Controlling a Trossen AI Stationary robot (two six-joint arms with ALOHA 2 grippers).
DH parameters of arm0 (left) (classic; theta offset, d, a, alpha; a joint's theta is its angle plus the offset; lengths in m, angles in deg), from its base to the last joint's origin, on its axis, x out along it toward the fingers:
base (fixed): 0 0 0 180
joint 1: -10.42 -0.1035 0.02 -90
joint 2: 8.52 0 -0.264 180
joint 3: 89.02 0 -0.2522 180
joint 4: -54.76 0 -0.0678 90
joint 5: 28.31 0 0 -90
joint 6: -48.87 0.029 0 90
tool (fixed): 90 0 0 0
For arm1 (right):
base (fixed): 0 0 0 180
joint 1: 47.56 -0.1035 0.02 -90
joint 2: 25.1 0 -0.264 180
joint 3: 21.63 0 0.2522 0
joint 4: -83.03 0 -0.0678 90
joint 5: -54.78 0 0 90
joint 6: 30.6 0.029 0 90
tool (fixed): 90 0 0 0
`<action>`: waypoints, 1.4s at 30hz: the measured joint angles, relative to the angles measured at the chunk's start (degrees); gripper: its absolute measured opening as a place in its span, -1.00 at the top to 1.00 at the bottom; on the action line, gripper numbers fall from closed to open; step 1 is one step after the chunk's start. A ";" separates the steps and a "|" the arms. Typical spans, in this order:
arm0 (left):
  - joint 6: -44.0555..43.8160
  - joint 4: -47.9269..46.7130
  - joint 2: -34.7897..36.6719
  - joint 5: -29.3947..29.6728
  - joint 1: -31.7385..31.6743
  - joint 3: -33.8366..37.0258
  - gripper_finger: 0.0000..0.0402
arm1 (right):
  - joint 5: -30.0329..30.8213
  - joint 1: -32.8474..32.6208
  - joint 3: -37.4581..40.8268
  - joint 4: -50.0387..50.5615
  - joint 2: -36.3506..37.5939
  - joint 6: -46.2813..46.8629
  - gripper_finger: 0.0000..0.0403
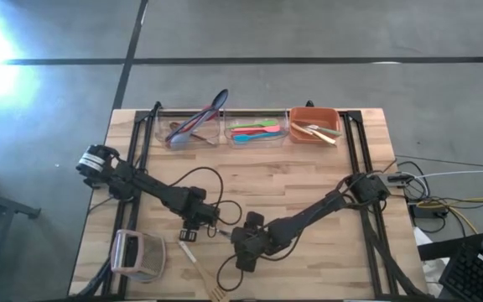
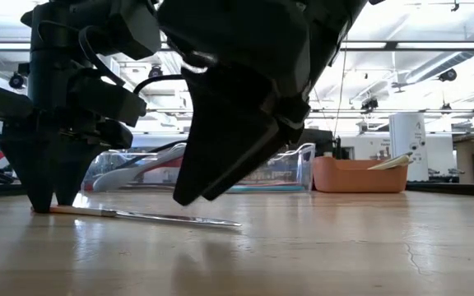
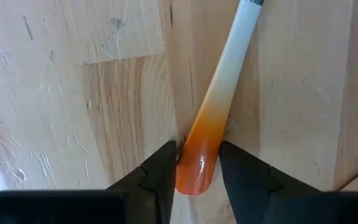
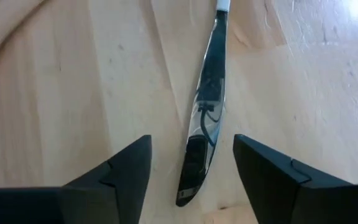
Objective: Pick & Place Kitchen Items
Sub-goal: Put the orange knife into the orange bin
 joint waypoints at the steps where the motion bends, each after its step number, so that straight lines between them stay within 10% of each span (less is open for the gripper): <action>1: 0.00 0.02 0.00 0.00 0.02 0.00 0.38 | -0.03 0.00 0.00 0.06 -0.09 -0.22 -0.13; 42: 1.55 -0.17 0.02 -3.74 -0.02 -0.09 0.53 | 1.39 0.28 0.11 0.00 -2.38 -2.85 0.09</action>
